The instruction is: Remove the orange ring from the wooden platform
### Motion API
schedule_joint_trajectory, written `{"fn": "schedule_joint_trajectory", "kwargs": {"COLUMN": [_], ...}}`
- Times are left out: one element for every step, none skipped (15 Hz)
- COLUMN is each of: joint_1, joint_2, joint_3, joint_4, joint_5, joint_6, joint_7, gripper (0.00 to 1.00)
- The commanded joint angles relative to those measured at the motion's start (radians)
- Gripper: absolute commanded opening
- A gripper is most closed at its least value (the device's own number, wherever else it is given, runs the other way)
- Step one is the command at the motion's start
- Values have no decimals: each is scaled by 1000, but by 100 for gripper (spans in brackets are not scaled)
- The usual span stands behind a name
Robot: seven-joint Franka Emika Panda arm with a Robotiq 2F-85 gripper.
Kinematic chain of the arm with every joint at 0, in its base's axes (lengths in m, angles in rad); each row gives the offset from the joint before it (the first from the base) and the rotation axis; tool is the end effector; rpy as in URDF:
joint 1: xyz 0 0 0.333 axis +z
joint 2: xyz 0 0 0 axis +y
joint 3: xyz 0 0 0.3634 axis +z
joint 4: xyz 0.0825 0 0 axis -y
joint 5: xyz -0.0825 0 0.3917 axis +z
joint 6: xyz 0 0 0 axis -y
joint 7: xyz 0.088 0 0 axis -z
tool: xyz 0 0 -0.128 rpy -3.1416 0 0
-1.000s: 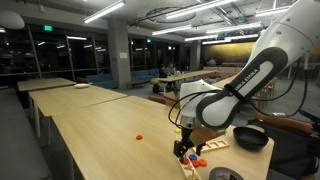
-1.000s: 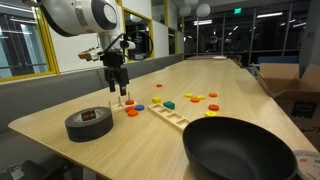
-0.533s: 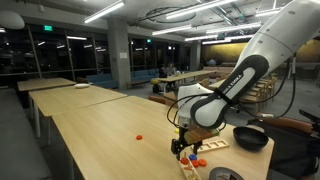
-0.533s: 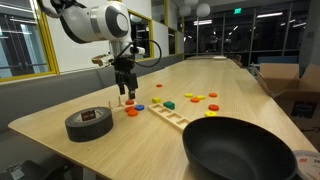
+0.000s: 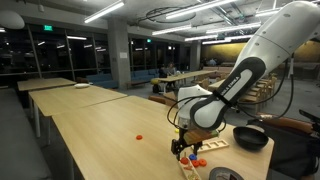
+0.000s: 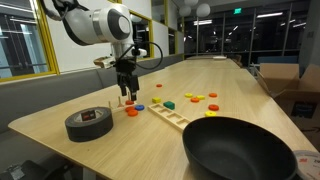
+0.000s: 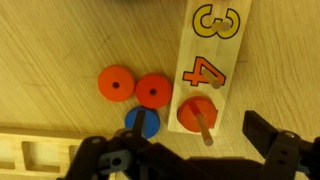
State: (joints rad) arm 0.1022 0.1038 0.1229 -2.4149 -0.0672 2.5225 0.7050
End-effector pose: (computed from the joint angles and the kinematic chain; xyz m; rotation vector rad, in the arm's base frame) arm 0.4910 0.1125 0.2886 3.0496 -0.6595 0.0253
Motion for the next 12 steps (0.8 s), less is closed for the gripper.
{"fn": "schedule_joint_trajectory", "kwargs": {"joint_1": [22, 22, 22, 21, 21, 20, 20, 21, 21, 22, 22, 24], "joint_2": [9, 11, 13, 14, 16, 18, 20, 21, 23, 25, 27, 28], "joint_3": [-24, -26, -29, -31, -34, -37, -39, -43, -45, -46, -47, -47], "joint_4": [7, 8, 9, 9, 10, 10, 10, 9, 10, 10, 10, 10], "joint_5": [-19, -19, -20, -21, -21, -21, -23, -26, -25, -25, -24, -24], "joint_6": [22, 21, 21, 22, 21, 21, 21, 21, 21, 20, 20, 20], "joint_7": [32, 33, 34, 36, 36, 36, 37, 40, 40, 40, 40, 41], "gripper": [100, 100, 100, 100, 100, 100, 100, 100, 100, 100, 100, 100]}}
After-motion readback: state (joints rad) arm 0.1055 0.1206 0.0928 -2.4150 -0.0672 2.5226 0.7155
